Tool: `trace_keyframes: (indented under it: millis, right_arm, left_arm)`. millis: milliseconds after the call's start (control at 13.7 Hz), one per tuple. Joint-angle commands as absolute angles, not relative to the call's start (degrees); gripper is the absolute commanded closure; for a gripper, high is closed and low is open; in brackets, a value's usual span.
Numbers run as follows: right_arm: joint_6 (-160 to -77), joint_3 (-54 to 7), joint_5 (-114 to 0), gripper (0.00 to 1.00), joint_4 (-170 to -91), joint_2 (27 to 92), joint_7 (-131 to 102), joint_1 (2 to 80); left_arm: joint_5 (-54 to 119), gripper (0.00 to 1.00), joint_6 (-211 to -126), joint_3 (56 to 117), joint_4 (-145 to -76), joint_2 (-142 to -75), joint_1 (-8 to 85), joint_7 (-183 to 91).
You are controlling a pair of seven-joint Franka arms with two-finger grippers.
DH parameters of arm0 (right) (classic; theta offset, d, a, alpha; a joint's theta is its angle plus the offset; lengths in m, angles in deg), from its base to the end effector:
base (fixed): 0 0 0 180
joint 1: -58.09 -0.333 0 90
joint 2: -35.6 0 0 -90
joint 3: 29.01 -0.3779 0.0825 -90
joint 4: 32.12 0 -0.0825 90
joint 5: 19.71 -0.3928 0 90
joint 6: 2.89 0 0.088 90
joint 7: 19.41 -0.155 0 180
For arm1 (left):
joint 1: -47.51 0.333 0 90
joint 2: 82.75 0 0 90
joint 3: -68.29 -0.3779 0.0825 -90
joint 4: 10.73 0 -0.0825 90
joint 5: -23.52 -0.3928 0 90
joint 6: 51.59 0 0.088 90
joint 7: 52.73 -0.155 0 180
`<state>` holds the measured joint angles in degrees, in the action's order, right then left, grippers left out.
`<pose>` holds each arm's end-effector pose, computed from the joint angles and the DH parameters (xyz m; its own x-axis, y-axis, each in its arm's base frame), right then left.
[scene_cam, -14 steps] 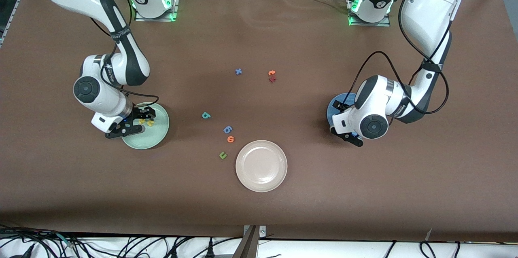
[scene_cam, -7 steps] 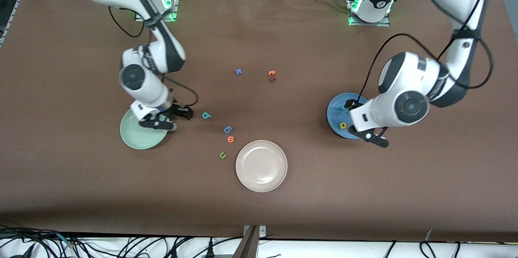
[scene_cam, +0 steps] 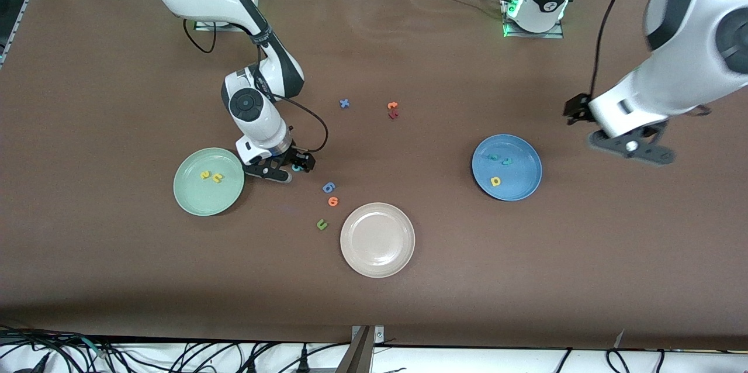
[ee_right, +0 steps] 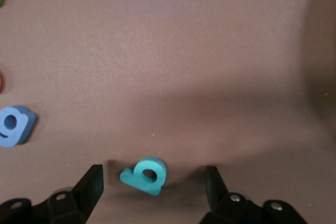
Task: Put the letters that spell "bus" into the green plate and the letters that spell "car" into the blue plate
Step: 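Return the left arm to rest while the right gripper reaches the teal b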
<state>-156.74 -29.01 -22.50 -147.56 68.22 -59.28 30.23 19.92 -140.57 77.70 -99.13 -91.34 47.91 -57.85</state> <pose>0.5786 0.3053 0.1718 0.9659 -0.2516 0.0605 -0.2462 -0.9656 -0.0841 0.5982 -0.0781 0.5639 0.9599 -0.2429 -0.1402 -0.2488 -0.9682 -0.0255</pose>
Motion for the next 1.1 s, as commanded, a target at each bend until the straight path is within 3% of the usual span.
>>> trace_keyframes:
  millis: [0,293,586,732,1025]
  right_arm:
    - [-157.1,-29.0,-22.5,0.13,-147.6,67.8,-60.0,30.3]
    - [-157.1,-29.1,-23.0,0.15,-147.5,67.9,-60.4,30.4]
    - [-157.0,-29.2,-23.4,0.16,-146.9,68.7,-68.3,30.4]
    - [-157.0,-30.9,-23.4,0.16,-145.5,70.0,-71.4,30.2]
    - [-157.0,-31.1,-23.2,0.17,-145.1,70.8,-71.8,30.1]
  left_arm:
    - [27.5,0.00,-140.6,70.8,-101.6,-86.0,48.3,-58.6]
    - [24.3,0.00,-150.4,69.9,-105.4,-82.1,48.3,-58.3]
    - [24.7,0.00,-149.5,69.4,-110.8,-77.7,46.7,-56.2]
    - [24.2,0.00,-149.7,67.2,-110.0,-78.9,42.3,-55.9]
    - [24.0,0.00,-147.6,66.6,-104.0,-83.4,42.6,-55.9]
